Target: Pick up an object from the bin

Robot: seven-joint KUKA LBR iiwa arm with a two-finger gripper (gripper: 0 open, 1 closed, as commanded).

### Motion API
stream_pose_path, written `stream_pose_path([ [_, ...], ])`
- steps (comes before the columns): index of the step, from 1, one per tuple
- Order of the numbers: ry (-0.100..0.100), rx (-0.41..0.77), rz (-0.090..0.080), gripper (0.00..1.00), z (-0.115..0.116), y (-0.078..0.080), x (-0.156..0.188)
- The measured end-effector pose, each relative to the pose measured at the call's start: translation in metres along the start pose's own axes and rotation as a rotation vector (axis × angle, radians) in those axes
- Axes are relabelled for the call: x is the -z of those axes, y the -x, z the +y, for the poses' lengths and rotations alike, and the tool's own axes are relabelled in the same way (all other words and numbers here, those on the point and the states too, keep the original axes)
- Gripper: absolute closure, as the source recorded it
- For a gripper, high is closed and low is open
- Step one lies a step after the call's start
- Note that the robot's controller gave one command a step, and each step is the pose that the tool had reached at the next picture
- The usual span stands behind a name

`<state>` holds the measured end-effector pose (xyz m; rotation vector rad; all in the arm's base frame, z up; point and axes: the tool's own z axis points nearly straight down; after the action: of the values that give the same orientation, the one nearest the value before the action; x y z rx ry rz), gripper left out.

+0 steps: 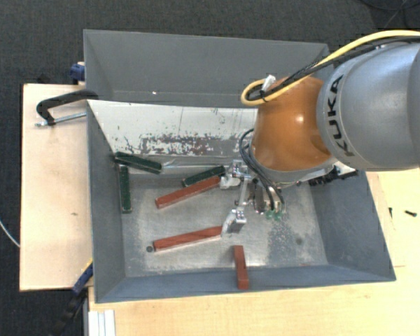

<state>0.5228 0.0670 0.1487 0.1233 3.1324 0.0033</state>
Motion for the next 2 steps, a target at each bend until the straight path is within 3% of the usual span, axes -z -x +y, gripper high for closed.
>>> stream_pose_path([
  [1,0.000,0.041,0.016,1.00,-0.0021,-0.0260,-0.0727],
  [2,0.000,0.041,0.016,1.00,-0.0021,-0.0259,-0.0727],
])
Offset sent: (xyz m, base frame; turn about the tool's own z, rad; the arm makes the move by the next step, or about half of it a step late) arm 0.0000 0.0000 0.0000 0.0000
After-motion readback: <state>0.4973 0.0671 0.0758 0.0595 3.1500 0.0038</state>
